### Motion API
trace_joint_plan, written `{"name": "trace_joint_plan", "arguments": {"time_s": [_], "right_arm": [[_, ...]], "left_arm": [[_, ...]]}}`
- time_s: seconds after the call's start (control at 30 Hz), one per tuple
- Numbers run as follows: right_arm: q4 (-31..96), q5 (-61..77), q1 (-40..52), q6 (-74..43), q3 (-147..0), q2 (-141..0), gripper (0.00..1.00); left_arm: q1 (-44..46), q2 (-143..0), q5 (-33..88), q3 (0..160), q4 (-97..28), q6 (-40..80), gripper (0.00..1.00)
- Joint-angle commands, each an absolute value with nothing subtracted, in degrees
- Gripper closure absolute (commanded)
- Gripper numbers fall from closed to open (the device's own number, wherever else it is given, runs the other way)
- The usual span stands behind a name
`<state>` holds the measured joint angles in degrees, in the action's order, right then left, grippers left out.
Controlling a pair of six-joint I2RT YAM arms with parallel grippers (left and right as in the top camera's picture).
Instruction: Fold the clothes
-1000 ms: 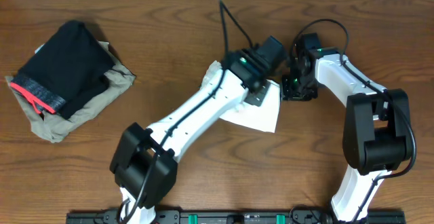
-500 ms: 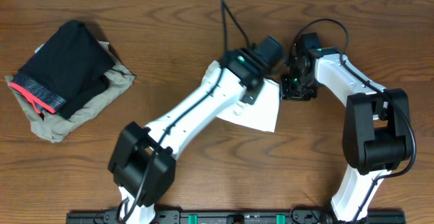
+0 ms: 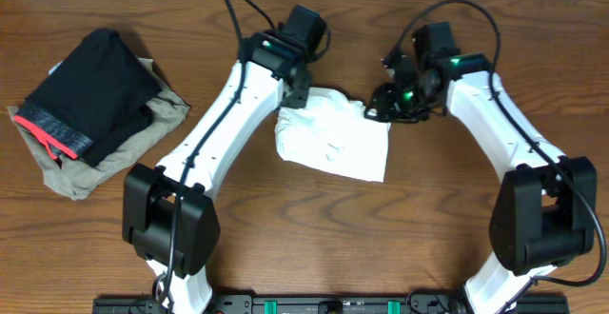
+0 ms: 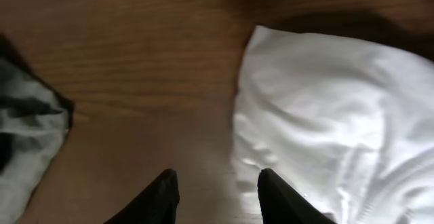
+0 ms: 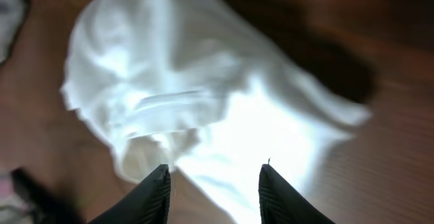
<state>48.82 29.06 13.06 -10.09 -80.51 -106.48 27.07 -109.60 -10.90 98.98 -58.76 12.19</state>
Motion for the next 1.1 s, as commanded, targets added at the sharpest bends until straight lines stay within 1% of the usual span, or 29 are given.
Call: {"name": "trace_joint_plan", "arguments": {"time_s": [0.0,0.2,0.4,0.83,0.97,1.07], "right_arm": [[48.1,33.0,15.2,-11.2,-80.7,-106.5,0.58],[44.4,29.8,19.1,-16.4,-79.3,-107.9,0.56],[41.7,28.7,22.3,-18.5,-79.2,-111.2,0.54],[40.1,24.7,23.3,-21.2,-79.2,-114.6,0.51],[38.7,24.1,23.9,-22.6,-79.2,-114.8,0.45],[37.2,24.1,24.7,-23.8,-79.2,-115.4,0.44]], "left_arm": [[25.9,-108.2,-10.7,99.2,-59.6,12.8,0.59],[25.7,-108.2,-9.5,99.2,-59.7,12.8,0.59],[25.7,-108.2,-9.5,99.2,-59.9,12.7,0.59],[25.7,-108.2,-9.5,99.2,-59.9,12.7,0.59],[25.7,-108.2,-9.5,99.2,-59.9,12.8,0.59],[25.7,-108.2,-9.5,99.2,-60.0,12.8,0.59]]}}
